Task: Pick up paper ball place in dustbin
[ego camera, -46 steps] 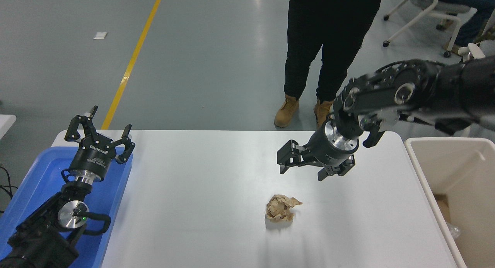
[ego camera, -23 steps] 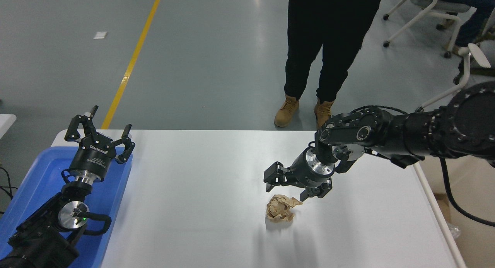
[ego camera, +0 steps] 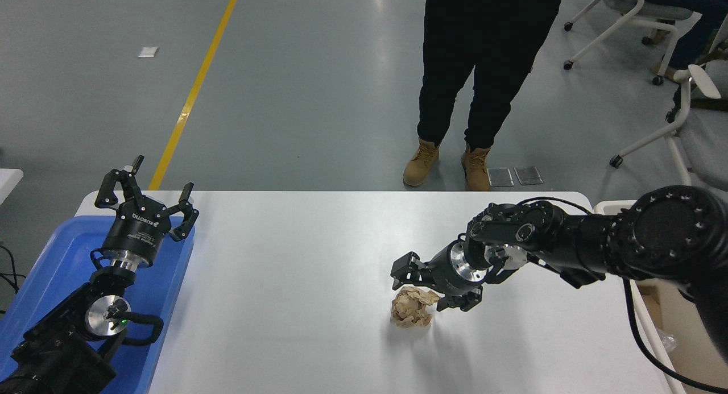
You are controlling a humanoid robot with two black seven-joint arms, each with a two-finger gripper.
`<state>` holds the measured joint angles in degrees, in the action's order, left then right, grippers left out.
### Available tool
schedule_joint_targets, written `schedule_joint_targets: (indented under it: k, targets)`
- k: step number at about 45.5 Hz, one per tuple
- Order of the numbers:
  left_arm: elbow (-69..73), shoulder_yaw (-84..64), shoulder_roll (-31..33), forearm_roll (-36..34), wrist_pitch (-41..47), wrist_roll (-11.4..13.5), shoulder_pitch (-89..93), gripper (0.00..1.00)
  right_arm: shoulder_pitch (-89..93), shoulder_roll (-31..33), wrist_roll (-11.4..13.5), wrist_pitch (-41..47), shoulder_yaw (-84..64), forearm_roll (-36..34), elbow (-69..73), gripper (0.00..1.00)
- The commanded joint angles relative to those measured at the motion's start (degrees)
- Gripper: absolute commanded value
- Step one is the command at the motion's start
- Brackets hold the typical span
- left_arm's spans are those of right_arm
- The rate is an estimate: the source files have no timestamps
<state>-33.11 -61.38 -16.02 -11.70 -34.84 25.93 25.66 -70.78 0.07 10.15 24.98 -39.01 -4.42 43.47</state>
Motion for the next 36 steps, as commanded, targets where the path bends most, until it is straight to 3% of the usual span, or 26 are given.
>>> schedule_joint_targets:
  k: [1, 8, 11, 13, 20, 29, 36]
  targets:
    - [0.0, -0.1, -0.1, 0.0, -0.1, 0.1, 0.0, 0.98, 3.1, -0.1, -0.4, -0.6, 4.6, 0.3, -1.5, 0.98]
    - [0.1, 0.0, 0.0, 0.0, 0.0, 0.0, 0.0, 0.98, 5.8, -0.1, -1.0, -0.8, 6.0, 2.4, -4.0, 0.96]
    - [0.0, 0.0, 0.0, 0.0, 0.0, 0.0, 0.0, 0.98, 6.4, -0.1, -1.8, -1.6, 6.0, 2.9, -4.6, 0.91]
    - [0.1, 0.0, 0.0, 0.0, 0.0, 0.1, 0.0, 0.98, 6.5, -0.1, -2.2, -2.7, 6.0, 3.6, -4.7, 0.83]
    - [0.0, 0.0, -0.1, 0.0, 0.0, 0.0, 0.0, 0.98, 7.4, -0.1, -2.5, -4.3, 6.0, 9.4, -4.7, 0.39]
    - [0.1, 0.0, 0.0, 0.0, -0.1, 0.0, 0.0, 0.98, 7.9, -0.1, -2.5, -4.5, 6.0, 12.9, -4.5, 0.0]
    - [0.0, 0.0, 0.0, 0.0, -0.1, 0.0, 0.0, 0.98, 4.8, -0.1, -2.5, -4.1, 5.5, 13.1, -3.0, 0.0]
